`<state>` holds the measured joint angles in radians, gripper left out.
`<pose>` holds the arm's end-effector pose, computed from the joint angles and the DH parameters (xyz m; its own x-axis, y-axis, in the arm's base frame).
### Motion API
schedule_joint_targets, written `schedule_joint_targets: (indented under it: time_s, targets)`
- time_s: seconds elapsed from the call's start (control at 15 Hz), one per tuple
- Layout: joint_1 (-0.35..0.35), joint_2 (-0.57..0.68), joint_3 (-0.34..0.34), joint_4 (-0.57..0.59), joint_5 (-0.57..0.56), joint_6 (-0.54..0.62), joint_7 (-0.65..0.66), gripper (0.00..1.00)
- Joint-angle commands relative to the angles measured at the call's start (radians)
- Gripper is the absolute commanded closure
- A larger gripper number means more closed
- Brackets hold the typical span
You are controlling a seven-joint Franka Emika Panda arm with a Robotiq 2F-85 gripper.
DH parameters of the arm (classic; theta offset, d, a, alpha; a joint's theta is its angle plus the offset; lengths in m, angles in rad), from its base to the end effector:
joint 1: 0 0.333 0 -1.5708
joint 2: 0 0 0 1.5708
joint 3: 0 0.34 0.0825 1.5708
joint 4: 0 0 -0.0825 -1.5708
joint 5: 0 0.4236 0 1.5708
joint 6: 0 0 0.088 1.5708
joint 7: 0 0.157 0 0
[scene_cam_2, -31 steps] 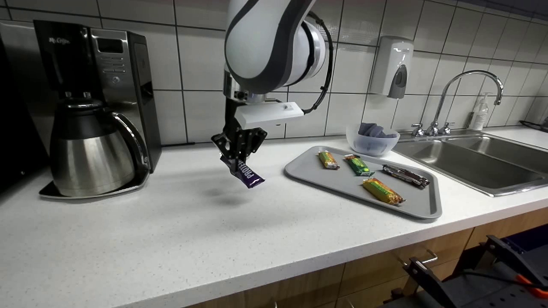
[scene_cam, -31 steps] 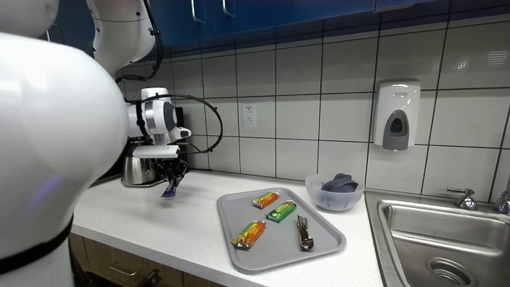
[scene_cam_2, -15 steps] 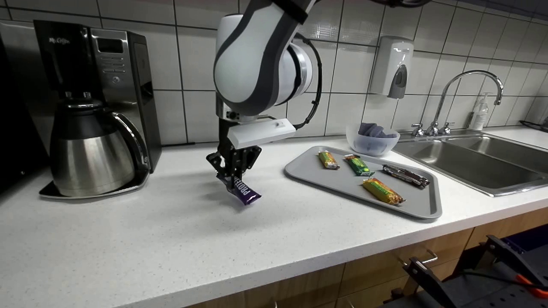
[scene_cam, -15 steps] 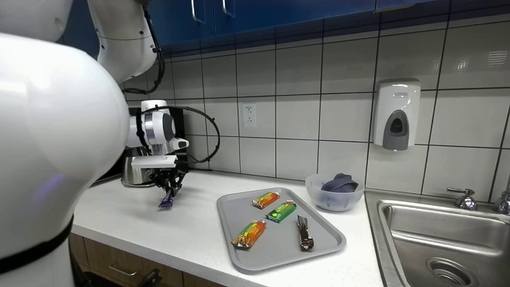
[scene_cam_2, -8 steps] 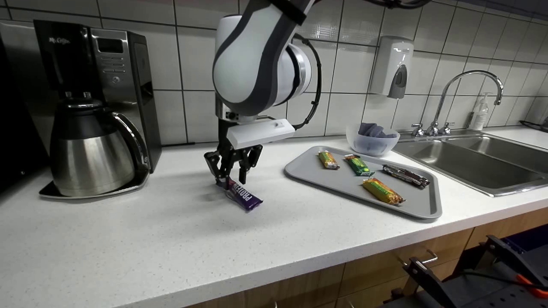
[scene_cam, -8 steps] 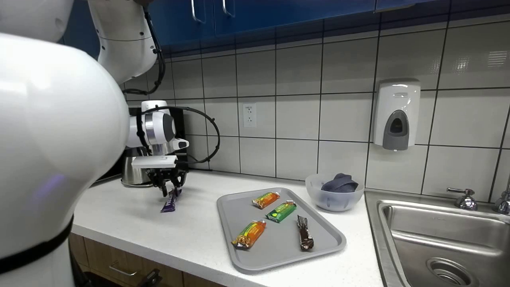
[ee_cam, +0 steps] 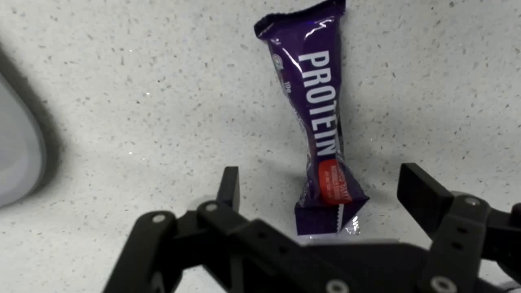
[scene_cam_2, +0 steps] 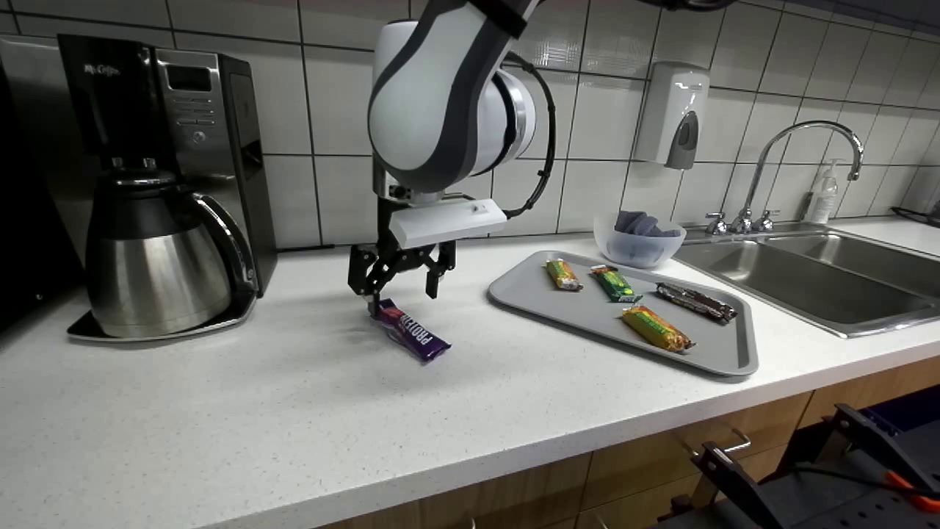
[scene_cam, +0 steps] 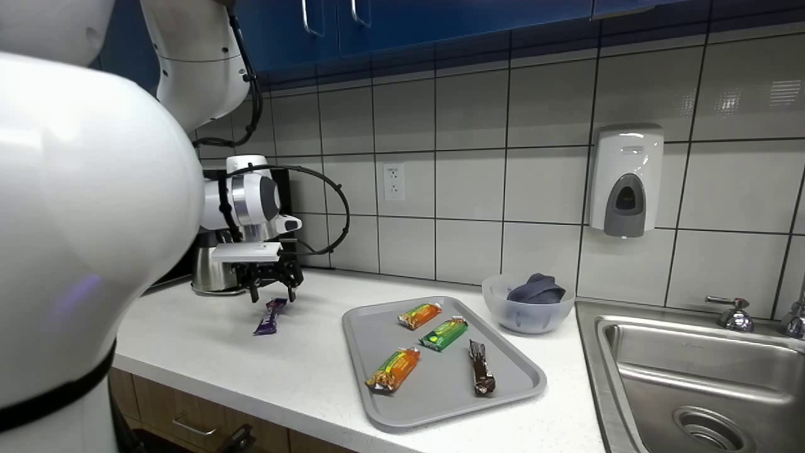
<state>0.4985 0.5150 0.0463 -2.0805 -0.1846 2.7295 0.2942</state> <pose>0.5433 0.3341 0.1255 0.9075 0.3940 0.1453 0.3937 -0.9187 0.0322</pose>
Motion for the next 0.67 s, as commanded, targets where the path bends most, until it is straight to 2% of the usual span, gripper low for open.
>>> schedule_joint_targets:
  time_s: [0.0, 0.6]
  targets:
    - [-0.004, -0.065, -0.011, -0.031, -0.009, -0.024, 0.044, 0.0]
    - [-0.047, -0.162, -0.044, -0.116, -0.02, -0.006, 0.072, 0.0]
